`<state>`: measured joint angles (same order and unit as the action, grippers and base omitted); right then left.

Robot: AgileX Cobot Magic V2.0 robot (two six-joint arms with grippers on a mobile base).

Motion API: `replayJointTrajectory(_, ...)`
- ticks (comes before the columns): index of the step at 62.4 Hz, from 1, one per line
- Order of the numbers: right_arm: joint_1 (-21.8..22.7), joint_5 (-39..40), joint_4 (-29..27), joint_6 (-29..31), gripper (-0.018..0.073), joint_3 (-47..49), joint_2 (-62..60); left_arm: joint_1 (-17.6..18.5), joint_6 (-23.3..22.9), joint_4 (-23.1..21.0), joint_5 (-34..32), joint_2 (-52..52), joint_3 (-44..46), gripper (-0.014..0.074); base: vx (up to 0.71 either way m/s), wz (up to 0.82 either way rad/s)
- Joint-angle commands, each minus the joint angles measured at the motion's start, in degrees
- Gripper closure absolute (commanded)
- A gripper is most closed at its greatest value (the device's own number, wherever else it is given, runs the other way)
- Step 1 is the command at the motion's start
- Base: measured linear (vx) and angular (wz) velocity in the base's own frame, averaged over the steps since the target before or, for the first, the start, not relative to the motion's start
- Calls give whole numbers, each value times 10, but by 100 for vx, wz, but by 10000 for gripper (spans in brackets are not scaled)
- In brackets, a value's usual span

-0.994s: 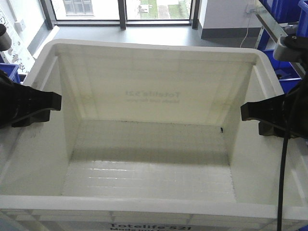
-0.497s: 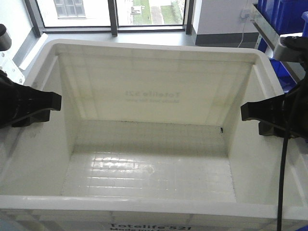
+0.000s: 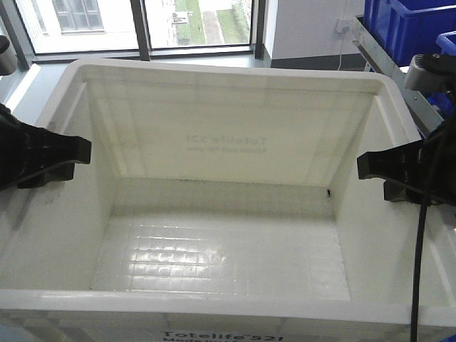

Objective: Move bin from left to right shelf
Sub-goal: 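Keep holding the tote while the base drives past the windows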

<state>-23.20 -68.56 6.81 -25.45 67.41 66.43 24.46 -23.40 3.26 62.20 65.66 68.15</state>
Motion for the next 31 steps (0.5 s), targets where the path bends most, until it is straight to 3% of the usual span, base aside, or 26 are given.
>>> replayJointTrajectory(1, 11, 7, 107, -7, 561, 20, -17, -2, 16, 54, -22, -25, 21, 576, 28, -9)
replayJointTrajectory(31, 11, 7, 107, -7, 561, 20, -17, -2, 16, 54, -22, -25, 21, 576, 30, -1)
